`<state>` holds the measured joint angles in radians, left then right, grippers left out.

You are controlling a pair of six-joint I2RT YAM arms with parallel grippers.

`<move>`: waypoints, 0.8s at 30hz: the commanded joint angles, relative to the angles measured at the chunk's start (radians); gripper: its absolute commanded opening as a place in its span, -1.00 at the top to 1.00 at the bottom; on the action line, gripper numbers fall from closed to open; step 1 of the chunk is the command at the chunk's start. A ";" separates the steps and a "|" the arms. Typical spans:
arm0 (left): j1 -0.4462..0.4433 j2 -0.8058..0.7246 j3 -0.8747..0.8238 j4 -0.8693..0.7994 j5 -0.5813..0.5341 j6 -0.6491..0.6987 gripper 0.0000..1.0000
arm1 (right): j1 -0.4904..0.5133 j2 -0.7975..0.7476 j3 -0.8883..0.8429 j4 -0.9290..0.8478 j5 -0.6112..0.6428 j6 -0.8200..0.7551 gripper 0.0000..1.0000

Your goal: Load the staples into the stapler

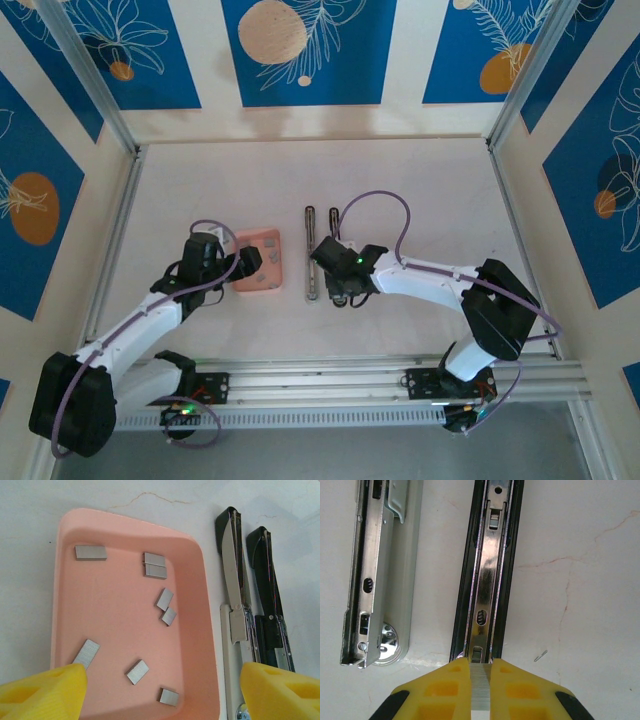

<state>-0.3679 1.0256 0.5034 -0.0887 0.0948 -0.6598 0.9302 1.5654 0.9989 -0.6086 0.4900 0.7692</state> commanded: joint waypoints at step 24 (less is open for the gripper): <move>-0.020 0.026 0.008 0.041 -0.007 -0.014 -0.61 | 0.016 0.038 -0.003 0.007 -0.019 0.025 0.78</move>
<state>-0.3721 1.0451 0.5034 -0.0662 0.0948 -0.6720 0.9371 1.5944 0.9989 -0.5938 0.4820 0.7696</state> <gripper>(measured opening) 0.801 0.117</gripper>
